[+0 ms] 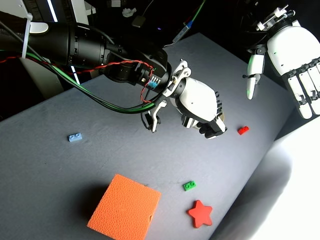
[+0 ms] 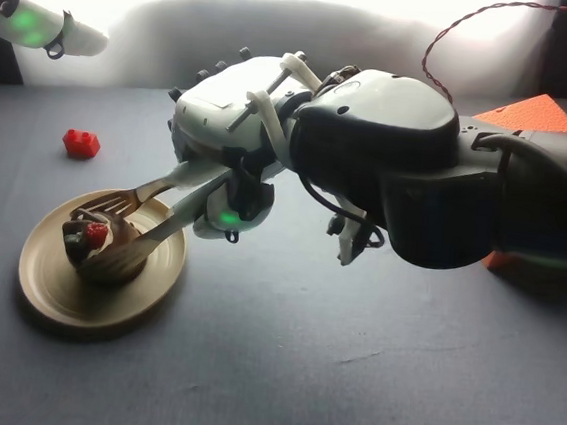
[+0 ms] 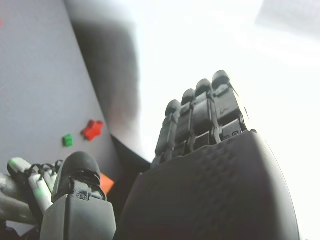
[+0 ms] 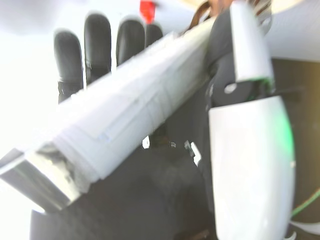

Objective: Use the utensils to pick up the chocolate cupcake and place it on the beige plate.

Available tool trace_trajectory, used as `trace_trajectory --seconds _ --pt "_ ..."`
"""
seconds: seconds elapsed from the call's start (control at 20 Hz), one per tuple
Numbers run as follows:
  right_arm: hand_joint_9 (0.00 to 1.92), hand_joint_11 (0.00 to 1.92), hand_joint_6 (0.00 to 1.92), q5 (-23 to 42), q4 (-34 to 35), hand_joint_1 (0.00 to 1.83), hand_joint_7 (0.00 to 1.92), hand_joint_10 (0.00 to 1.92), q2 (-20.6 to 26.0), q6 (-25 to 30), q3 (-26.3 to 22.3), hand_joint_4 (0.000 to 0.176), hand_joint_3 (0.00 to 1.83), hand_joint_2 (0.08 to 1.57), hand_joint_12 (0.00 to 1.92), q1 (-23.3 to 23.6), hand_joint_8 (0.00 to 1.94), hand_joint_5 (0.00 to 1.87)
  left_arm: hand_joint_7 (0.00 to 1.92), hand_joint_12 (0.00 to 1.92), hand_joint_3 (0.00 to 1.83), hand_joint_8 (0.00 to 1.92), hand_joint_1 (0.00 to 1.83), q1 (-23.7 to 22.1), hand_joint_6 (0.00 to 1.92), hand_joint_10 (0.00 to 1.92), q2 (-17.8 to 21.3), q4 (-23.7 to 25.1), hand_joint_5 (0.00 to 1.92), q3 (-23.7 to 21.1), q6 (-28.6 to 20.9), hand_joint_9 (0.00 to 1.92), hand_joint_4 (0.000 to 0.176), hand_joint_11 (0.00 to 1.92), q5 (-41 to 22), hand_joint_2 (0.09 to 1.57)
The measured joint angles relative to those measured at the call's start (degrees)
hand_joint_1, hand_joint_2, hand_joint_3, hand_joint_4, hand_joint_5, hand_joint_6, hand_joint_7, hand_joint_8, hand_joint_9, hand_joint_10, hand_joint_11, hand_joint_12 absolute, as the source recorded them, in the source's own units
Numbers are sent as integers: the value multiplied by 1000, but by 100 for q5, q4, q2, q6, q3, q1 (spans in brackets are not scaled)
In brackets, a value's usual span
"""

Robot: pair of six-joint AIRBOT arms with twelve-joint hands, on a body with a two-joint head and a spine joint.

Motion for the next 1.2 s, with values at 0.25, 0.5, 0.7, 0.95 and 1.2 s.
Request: trace_trajectory --seconds 0.25,0.5,0.7,0.95,1.2 --pt "692 409 1200 -35 0 1186 876 1047 -17 31 55 0 1 1196 1355 0 1272 781 0 0 1 0 86 -26 6 0 0 -2 46 0 0 0 0 0 7 1140" --pt "685 344 1178 -33 -15 1189 882 1067 -20 37 72 0 0 1192 1418 4 1274 791 6 0 0 1 101 -37 3 0 0 -2 51 0 0 0 0 0 4 1137" --pt "666 350 1173 -57 -20 1183 866 1052 -20 37 76 0 0 1190 1425 4 1264 812 5 0 1 1 105 -37 2 0 0 0 41 0 0 0 0 0 4 1140" --pt "614 324 1193 -57 -35 1170 793 1012 -20 188 76 20 1 1202 1420 4 1310 836 3 0 0 0 81 -37 2 0 0 -2 26 0 0 0 0 0 4 1138" --pt "593 302 1162 -66 -39 1181 770 971 -20 688 90 0 0 1192 1398 4 1276 898 0 0 1 0 74 -37 4 0 0 -2 45 0 0 0 0 0 4 1141"
